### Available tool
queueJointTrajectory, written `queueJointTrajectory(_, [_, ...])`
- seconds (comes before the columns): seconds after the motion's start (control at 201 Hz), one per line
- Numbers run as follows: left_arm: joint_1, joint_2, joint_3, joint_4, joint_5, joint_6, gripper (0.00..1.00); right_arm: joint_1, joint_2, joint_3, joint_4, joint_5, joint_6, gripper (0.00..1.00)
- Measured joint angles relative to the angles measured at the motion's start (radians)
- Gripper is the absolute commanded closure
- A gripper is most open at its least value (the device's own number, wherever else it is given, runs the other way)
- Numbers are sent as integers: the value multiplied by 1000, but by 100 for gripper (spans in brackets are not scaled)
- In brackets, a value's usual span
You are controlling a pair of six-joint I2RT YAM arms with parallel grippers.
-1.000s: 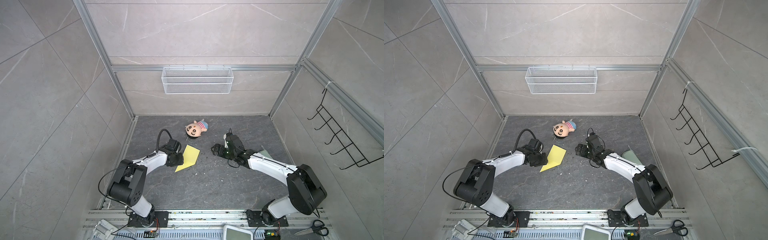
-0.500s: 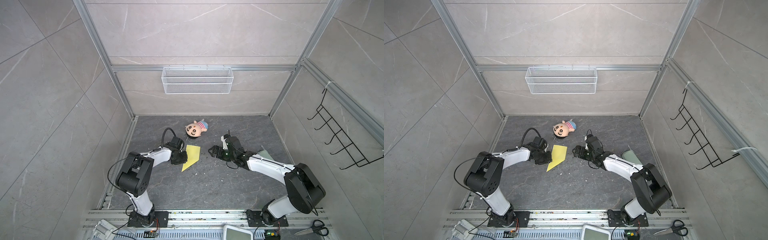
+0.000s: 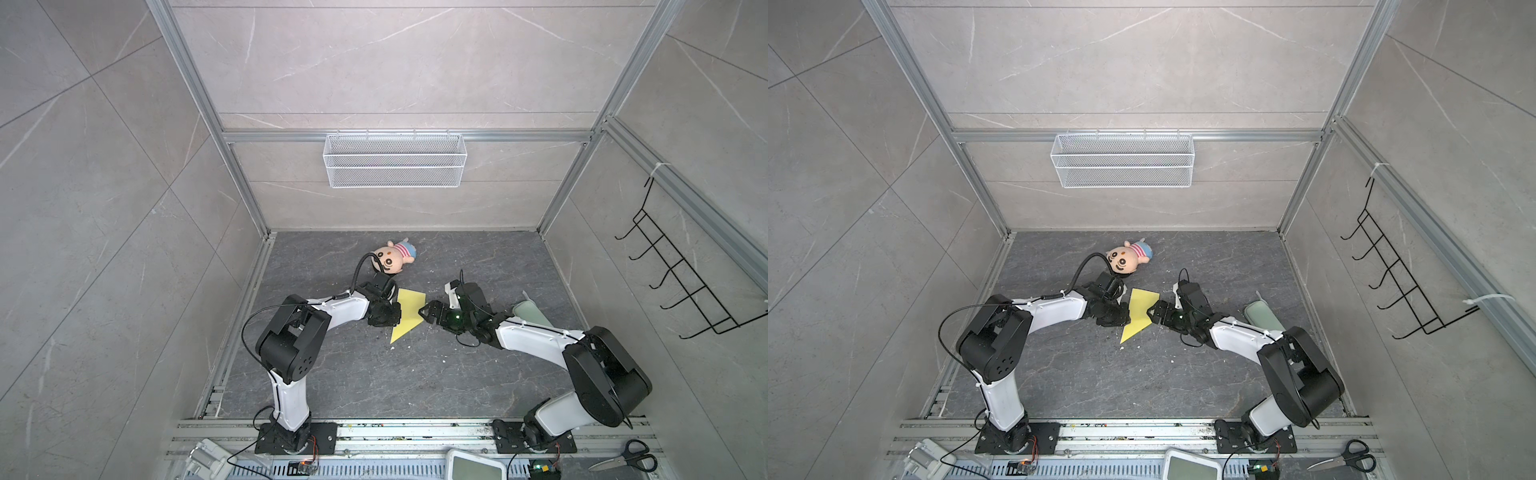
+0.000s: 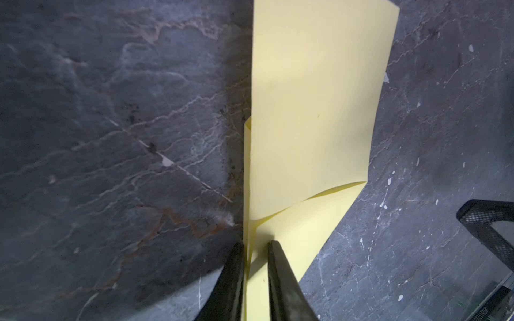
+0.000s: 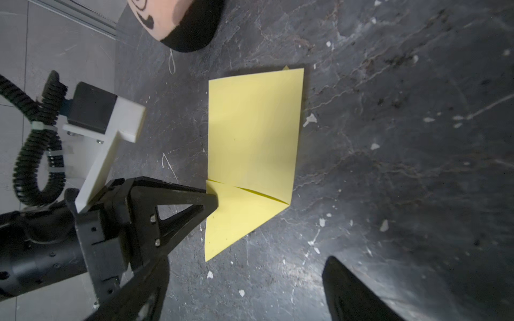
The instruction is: Fold a paper plane with a square sheet of paper (pick it up from the middle)
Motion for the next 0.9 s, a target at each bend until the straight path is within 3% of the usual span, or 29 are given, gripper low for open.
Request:
queueJointTrajectory(0.09, [2, -14, -1, -18, -21, 6, 65, -3, 3, -3, 19, -16, 11, 11])
queueJointTrajectory(0.174, [2, -43, -1, -26, -26, 4, 64, -5, 20, -7, 49, -37, 23, 11])
queueJointTrajectory(0.483, [4, -65, 1, -16, -40, -14, 77, -13, 106, -15, 132, -94, 67, 12])
queueJointTrajectory(0.896, [4, 9, 27, -27, -41, -15, 83, -14, 175, 3, 159, -145, 85, 15])
